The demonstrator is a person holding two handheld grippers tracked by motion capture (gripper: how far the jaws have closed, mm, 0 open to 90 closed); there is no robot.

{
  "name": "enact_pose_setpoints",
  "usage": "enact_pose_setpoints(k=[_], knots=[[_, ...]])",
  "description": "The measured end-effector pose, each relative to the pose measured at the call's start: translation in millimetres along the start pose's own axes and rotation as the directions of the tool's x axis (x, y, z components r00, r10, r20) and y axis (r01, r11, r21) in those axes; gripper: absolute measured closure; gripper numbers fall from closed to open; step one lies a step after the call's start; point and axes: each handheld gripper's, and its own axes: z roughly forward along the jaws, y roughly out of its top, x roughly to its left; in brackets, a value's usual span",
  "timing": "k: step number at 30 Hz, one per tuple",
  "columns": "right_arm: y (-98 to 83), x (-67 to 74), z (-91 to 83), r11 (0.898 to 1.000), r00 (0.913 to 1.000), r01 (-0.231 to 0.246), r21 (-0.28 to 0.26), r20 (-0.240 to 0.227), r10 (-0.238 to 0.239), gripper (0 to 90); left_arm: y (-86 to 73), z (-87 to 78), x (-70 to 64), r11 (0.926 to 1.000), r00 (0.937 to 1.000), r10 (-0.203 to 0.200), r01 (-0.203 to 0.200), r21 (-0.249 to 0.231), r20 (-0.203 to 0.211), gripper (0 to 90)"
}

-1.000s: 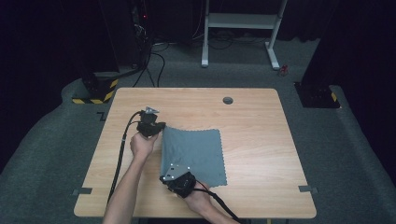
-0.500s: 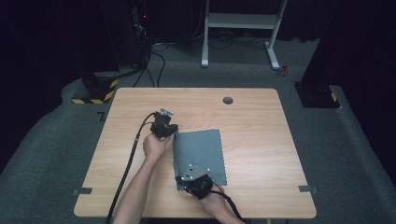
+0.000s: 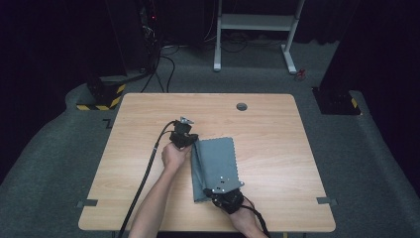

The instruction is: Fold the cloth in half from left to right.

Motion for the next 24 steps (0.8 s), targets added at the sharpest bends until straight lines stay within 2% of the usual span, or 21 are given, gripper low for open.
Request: enact_pose_setpoints(k=[11,24], knots=[[-16.8,-10.5,-14.1,1.0,0.9992,-0.027,0.004,0.029,0.027,90.0,7.6,13.4,-18.8,0.9999,0.9997,0.007,-0.007,-0.012,0.022,89.9],[-31.9,-19.0,-28.1,0.998,0.9966,-0.058,0.012,0.059,0.057,90.0,17.5,29.5,-40.5,0.9986,0.9983,0.054,-0.054,-0.001,0.02,89.9]])
